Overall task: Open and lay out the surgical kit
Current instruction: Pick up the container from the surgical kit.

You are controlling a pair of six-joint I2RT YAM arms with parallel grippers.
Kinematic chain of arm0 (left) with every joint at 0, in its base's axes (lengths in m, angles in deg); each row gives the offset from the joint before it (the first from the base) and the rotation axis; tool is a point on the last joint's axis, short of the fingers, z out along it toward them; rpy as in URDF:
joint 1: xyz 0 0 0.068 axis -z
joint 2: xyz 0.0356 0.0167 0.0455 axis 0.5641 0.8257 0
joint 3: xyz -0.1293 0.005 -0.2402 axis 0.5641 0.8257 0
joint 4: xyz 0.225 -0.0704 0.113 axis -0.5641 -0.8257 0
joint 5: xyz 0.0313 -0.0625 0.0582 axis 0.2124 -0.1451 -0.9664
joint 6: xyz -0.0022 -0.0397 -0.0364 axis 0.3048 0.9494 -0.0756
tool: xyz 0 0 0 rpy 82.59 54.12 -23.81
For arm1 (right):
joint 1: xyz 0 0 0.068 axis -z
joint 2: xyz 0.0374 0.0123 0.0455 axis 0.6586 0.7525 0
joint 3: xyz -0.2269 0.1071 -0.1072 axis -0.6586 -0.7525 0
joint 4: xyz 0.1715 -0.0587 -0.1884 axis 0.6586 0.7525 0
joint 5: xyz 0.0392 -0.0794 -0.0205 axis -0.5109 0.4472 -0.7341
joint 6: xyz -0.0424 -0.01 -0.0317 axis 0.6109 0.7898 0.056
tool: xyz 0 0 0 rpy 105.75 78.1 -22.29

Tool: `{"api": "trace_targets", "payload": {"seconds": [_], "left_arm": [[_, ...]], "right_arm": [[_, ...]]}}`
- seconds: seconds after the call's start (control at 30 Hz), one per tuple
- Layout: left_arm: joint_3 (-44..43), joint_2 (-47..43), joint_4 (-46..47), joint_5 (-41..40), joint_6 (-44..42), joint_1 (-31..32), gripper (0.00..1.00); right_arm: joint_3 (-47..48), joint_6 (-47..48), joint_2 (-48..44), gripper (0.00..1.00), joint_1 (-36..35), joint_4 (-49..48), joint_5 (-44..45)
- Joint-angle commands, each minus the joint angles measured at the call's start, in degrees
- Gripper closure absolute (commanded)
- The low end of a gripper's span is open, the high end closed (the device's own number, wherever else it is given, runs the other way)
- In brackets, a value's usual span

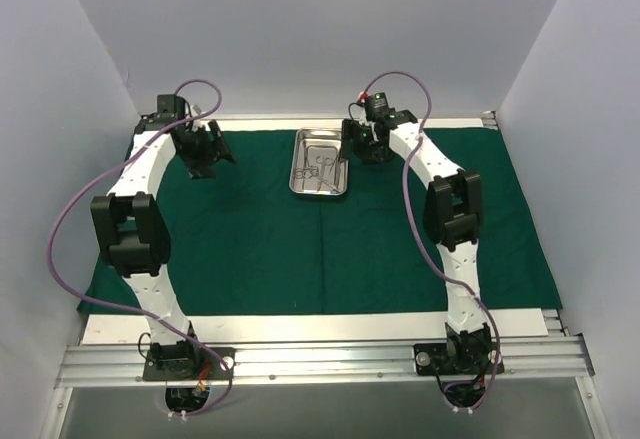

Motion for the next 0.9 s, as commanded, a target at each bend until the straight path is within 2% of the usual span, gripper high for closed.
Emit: {"api": "trace_targets", "payload": {"seconds": [0.0,0.13,0.23,0.3,0.47,0.6,0.73,0.87], "left_arm": [[-0.21,-4.14,2.57,-4.89,-4.46,2.17,0.15],[-1.00,-5.54,0.64,-11.22,-6.58,6.04,0.06],[-0.83,-5.98,-0.68,-14.57,-6.67,7.71,0.06],[0.22,-6.42,-1.56,-13.63,-5.96,7.63,0.06],[4.53,-4.33,0.20,-3.61,-1.75,3.33,0.06],[1.37,-3.96,-2.79,-9.99,-6.22,5.51,0.06],[1.19,-5.28,-2.97,-12.65,-7.10,6.57,0.05],[1.72,-6.42,-2.35,-12.04,-6.67,6.57,0.01]], "right_arm": [[1.53,-1.38,-0.02,0.32,-0.44,3.41,1.82],[1.09,-1.73,0.42,0.32,-0.61,3.67,2.17],[1.35,-2.00,0.86,0.32,-0.88,3.58,2.52],[1.62,-2.61,1.56,0.33,-0.88,4.37,2.70],[2.15,-2.70,2.35,0.37,-1.31,5.08,2.61],[2.50,-2.44,2.35,0.37,-2.02,4.99,3.14],[3.20,-3.14,2.96,0.39,-2.19,5.43,3.58],[4.08,-4.10,4.20,0.48,-2.28,5.78,3.84]]}}
